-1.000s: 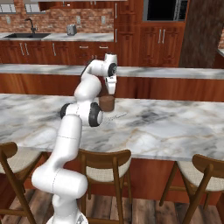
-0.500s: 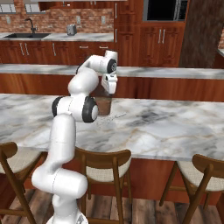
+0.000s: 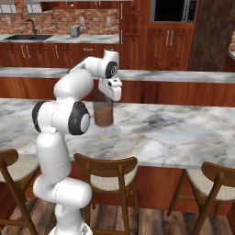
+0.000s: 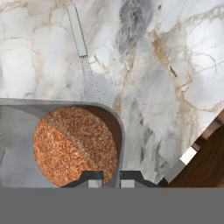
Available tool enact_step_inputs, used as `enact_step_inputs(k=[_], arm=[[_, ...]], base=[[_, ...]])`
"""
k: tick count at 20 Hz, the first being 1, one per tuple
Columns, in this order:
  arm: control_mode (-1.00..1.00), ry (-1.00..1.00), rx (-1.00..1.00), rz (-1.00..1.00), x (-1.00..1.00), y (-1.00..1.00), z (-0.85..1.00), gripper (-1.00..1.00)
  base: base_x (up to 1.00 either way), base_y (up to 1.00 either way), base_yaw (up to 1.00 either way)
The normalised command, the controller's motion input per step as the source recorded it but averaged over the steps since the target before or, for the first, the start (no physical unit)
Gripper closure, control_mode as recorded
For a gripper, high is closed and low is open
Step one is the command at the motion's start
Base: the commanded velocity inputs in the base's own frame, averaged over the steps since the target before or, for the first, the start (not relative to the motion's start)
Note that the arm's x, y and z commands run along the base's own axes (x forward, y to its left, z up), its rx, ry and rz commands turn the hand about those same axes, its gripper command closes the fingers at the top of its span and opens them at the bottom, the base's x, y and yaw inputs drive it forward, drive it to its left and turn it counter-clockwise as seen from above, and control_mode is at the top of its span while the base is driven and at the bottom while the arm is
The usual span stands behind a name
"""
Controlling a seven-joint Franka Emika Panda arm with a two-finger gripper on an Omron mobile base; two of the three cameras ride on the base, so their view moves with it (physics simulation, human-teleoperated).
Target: Pick the candle and jar from the dining table and place them in the open cabinet. Close the cabinet after placing the objects.
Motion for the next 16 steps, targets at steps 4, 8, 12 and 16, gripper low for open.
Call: enact_step_inputs(k=[4, 8, 12, 16], arm=[[-1.0, 0.0, 0.0, 0.21, -0.71, 0.0, 0.85, 1.0], [-1.0, 0.0, 0.0, 0.21, -0.34, 0.0, 0.87, 1.0], [-1.0, 0.0, 0.0, 0.22, -0.66, 0.0, 0.76, 1.0], [-1.0, 0.01, 0.0, 0.24, -0.88, 0.0, 0.52, 1.0]], base=[[0.0, 0.0, 0.0], [0.0, 0.0, 0.0], [0.0, 0.0, 0.0], [0.0, 0.0, 0.0]])
